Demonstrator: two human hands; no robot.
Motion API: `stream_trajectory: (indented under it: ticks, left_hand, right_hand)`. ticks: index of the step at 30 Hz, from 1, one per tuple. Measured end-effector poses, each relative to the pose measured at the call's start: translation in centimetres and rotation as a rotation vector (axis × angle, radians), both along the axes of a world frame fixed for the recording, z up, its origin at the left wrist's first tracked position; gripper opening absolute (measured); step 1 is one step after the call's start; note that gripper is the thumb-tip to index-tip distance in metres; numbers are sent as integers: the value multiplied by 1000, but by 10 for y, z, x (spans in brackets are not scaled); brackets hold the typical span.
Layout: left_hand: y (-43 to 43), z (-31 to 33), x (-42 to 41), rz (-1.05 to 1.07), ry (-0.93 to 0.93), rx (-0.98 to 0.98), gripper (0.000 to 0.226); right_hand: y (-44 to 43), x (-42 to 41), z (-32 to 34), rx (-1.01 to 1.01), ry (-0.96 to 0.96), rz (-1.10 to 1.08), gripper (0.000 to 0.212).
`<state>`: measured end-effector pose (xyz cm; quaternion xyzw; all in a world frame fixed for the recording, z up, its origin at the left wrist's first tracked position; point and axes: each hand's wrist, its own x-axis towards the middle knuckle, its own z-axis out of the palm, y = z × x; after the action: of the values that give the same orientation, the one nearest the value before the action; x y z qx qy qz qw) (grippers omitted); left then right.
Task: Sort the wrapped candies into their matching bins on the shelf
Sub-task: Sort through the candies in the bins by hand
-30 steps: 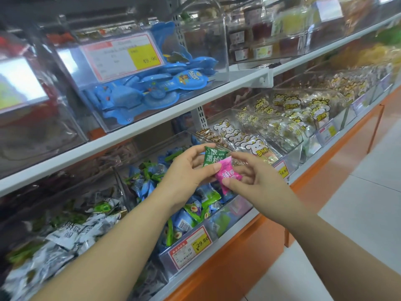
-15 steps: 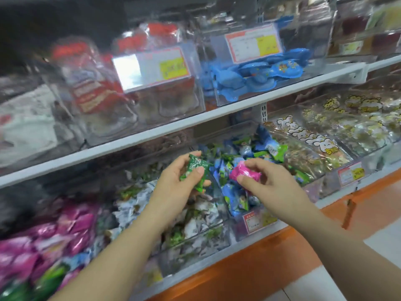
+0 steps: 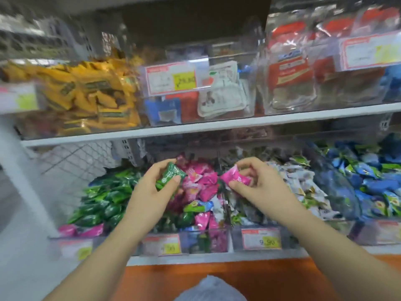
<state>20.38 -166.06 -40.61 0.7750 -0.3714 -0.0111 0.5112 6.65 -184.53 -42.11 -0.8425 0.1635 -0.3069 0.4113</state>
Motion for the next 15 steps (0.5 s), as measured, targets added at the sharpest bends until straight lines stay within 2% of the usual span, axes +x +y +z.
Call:
stream_trajectory:
  ticks: [6,8,12,15]
  left_hand:
    - [58,-17,55,175,-41,-47,30]
    - [68,-25,73,228,-43,-68,30]
    - [84,-36,103,346,-129,-8,35]
    - [87,-36,117,412,-221,86,40]
  right_hand:
    - [30,79,10,-198,45,-29,19]
    - [35,98,15,-263,74,-65,28]
    - [42,112,16,-378,253,-14,39]
    - [46,109,13,-451,278,17,37]
